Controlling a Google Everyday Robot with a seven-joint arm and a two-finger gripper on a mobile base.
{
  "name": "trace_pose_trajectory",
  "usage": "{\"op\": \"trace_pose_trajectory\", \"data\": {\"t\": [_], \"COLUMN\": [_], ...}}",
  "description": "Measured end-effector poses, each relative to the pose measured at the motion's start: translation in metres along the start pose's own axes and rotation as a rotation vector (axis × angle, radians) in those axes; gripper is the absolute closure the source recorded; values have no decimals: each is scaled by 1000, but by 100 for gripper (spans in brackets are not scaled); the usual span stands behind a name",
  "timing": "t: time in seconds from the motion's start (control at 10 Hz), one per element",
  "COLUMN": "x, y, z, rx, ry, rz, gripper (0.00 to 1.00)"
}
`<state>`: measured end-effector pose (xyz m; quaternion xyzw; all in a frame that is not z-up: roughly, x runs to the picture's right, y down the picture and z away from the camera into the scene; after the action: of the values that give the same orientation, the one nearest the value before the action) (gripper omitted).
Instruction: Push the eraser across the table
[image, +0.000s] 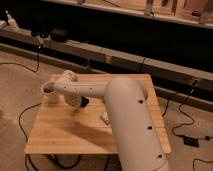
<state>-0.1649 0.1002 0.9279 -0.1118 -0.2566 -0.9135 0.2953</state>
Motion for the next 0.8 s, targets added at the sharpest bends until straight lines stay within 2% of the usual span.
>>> {"op": "trace_pose_trajectory", "data": {"t": [0.4,0.8], "x": [-8,3], "y": [43,70], "z": [-6,-4], "rx": [-54,-82], "ry": [5,48], "rz": [14,12], "gripper": [100,100]}}
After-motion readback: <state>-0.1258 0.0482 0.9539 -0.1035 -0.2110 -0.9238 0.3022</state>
